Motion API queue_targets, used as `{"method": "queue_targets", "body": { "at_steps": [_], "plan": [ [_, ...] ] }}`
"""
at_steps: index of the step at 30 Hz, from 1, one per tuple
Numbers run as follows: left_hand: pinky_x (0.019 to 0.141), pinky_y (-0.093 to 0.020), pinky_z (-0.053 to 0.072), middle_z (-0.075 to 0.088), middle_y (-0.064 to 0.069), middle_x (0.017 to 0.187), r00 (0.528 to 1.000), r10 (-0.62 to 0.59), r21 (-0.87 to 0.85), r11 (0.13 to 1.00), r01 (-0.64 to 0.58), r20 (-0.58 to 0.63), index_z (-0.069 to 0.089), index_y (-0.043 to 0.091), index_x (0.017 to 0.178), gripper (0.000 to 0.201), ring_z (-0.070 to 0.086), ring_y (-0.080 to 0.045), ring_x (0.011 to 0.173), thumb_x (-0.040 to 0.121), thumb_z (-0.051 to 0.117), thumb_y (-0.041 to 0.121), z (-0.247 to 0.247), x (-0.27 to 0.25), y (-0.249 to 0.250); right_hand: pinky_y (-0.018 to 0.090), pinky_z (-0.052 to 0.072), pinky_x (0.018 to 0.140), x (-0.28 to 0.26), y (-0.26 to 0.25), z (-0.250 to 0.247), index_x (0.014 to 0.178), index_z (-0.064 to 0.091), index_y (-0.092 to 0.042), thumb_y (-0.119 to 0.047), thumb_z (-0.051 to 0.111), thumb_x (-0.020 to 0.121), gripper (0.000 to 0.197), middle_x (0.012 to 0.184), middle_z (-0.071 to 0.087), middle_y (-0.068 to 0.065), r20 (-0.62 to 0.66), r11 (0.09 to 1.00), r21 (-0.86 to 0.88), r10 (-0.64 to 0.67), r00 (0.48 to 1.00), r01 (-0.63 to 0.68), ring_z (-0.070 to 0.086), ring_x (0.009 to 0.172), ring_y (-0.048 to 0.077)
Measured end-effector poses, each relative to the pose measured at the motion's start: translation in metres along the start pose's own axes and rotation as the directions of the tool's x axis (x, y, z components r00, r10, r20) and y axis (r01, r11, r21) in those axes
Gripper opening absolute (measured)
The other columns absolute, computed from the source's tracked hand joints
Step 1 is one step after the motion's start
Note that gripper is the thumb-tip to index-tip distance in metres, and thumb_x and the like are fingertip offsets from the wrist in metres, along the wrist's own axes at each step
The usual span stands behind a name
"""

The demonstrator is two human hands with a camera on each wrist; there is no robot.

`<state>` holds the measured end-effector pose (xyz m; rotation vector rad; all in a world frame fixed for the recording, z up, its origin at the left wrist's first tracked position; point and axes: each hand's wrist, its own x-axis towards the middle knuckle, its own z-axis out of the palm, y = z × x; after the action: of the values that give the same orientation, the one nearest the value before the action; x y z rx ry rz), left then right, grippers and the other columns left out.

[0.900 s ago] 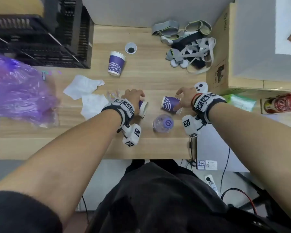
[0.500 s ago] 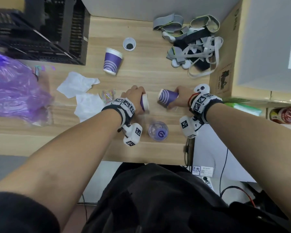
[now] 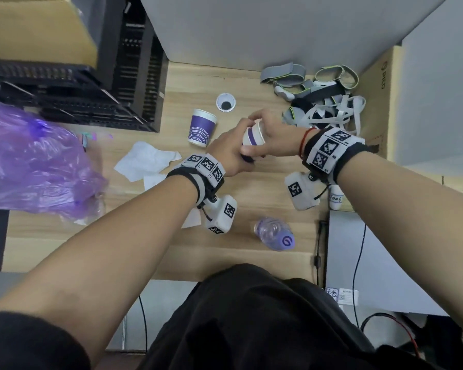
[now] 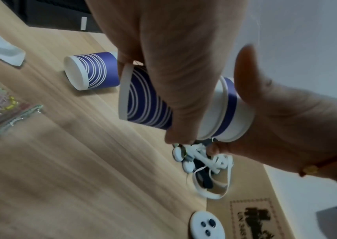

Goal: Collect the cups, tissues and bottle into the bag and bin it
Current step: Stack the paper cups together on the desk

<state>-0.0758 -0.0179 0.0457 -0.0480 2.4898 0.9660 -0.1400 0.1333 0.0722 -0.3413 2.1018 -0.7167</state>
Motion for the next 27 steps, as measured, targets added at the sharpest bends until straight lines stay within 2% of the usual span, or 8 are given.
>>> {"method": "queue_targets", "body": {
  "at_steps": [4, 7, 10, 12, 16, 20, 24, 27],
  "plan": [
    [0.073, -0.035, 0.055, 0.066, 0.006, 0.096, 0.993, -0.075, -0.163, 0.985, 0.060, -0.088, 0.035, 0.033, 0.138, 0.088, 0.067, -0.025, 0.086, 0.063, 0.080, 0.029, -0.025, -0.018, -0.030, 0.032, 0.054, 0.070, 0.030, -0.040, 0.009, 0.147, 0.024, -0.027, -0.074, 0.056, 0.070, 0.096, 0.129, 0.047, 0.006, 0.072, 0.994, 0.107, -0.001, 0.997, -0.007, 0.060, 0.094, 0.018],
    [0.074, -0.041, 0.058, 0.069, 0.002, 0.097, 0.967, -0.230, -0.231, 0.952, 0.202, -0.105, 0.024, 0.051, 0.136, 0.091, 0.068, -0.028, 0.082, 0.063, 0.077, 0.036, -0.043, -0.040, -0.071, 0.034, 0.056, 0.070, 0.069, -0.060, 0.012, 0.142, 0.039, -0.018, -0.059, 0.053, 0.090, 0.068, 0.137, 0.050, 0.009, -0.053, 0.988, 0.149, 0.041, 0.998, -0.033, 0.057, 0.097, 0.021],
    [0.071, -0.042, 0.060, 0.070, 0.003, 0.103, 0.940, -0.321, -0.288, 0.917, 0.276, -0.119, 0.021, 0.056, 0.140, 0.095, 0.069, -0.027, 0.077, 0.066, 0.075, 0.032, -0.059, -0.062, -0.109, 0.032, 0.054, 0.059, 0.107, -0.071, 0.024, 0.144, 0.034, -0.015, -0.041, 0.068, 0.086, 0.072, 0.147, 0.044, 0.008, -0.105, 0.995, 0.064, 0.084, 0.991, -0.078, 0.062, 0.086, 0.025],
    [0.063, -0.044, 0.062, 0.069, 0.002, 0.103, 0.925, -0.361, -0.315, 0.897, 0.310, -0.117, 0.032, 0.052, 0.135, 0.085, 0.069, -0.026, 0.071, 0.067, 0.077, 0.030, -0.067, -0.074, -0.131, 0.041, 0.059, 0.067, 0.127, -0.076, 0.038, 0.148, 0.029, -0.015, -0.034, 0.072, 0.085, 0.079, 0.150, 0.040, 0.009, -0.061, 0.992, 0.008, 0.125, 0.990, -0.125, 0.066, 0.088, 0.032],
    [0.054, -0.047, 0.061, 0.065, 0.001, 0.097, 0.916, -0.386, -0.370, 0.872, 0.322, -0.113, 0.043, 0.042, 0.123, 0.068, 0.069, -0.030, 0.079, 0.067, 0.079, 0.026, -0.071, -0.079, -0.159, 0.046, 0.059, 0.077, 0.144, -0.078, 0.056, 0.136, 0.042, -0.008, -0.032, 0.071, 0.084, 0.064, 0.108, 0.068, 0.019, -0.054, 0.963, -0.139, 0.224, 0.973, -0.230, 0.071, 0.087, 0.040],
    [0.067, -0.049, 0.061, 0.066, -0.002, 0.100, 0.909, -0.405, -0.370, 0.863, 0.345, -0.097, 0.042, 0.041, 0.124, 0.071, 0.067, -0.029, 0.081, 0.064, 0.076, 0.028, -0.068, -0.066, -0.169, 0.033, 0.044, 0.069, 0.146, -0.079, 0.060, 0.087, 0.055, -0.011, -0.042, 0.069, 0.083, 0.035, 0.088, 0.064, 0.012, -0.125, 0.887, -0.394, 0.207, 0.970, -0.240, 0.059, 0.078, 0.030],
    [0.078, -0.047, 0.058, 0.063, -0.004, 0.117, 0.924, -0.381, -0.313, 0.883, 0.351, -0.037, 0.034, 0.040, 0.137, 0.083, 0.065, -0.033, 0.083, 0.065, 0.073, 0.030, -0.061, -0.049, -0.167, 0.043, 0.058, 0.089, 0.156, -0.068, 0.058, 0.093, 0.067, -0.009, -0.035, 0.070, 0.086, 0.027, 0.102, 0.074, 0.019, -0.043, 0.970, -0.013, 0.242, 0.969, -0.243, 0.072, 0.092, 0.035],
    [0.079, -0.047, 0.059, 0.057, -0.005, 0.122, 0.924, -0.382, -0.275, 0.891, 0.361, -0.022, 0.030, 0.039, 0.143, 0.090, 0.064, -0.032, 0.088, 0.064, 0.071, 0.030, -0.059, -0.037, -0.163, 0.039, 0.059, 0.090, 0.149, -0.073, 0.055, 0.105, 0.070, -0.003, -0.023, 0.068, 0.090, 0.025, 0.106, 0.072, 0.019, -0.033, 0.945, 0.242, 0.234, 0.972, -0.219, 0.069, 0.081, 0.025]
  ]
}}
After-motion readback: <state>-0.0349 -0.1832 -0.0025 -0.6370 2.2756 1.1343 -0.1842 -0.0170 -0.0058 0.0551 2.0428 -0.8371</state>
